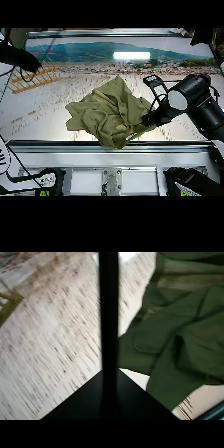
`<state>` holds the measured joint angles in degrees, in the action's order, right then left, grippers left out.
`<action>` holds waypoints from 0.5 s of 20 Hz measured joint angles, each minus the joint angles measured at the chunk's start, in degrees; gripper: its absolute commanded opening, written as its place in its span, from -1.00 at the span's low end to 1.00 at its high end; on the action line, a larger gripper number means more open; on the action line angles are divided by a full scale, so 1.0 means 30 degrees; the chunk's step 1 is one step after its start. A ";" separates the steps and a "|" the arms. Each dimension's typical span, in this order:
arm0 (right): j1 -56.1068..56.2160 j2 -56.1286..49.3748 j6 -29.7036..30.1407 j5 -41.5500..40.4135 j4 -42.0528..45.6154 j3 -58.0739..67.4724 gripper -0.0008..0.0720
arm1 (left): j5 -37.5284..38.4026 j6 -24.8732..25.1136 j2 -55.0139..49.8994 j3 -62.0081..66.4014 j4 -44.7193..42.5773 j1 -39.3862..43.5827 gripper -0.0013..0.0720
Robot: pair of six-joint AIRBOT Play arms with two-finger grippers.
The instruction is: Fold the clothes and pants, and hang the long-sleeved shirts on hangers.
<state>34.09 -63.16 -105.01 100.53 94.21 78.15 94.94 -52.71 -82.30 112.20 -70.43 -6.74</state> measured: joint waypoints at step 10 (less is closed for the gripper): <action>0.0000 0.0000 0.0000 -0.0007 0.0000 0.0000 -0.94 | 0.3082 0.5333 0.4845 -0.8371 0.0874 0.3344 -0.94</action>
<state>34.09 -63.16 -105.01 100.51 94.21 78.15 104.18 -36.71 -67.77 87.09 -67.81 3.29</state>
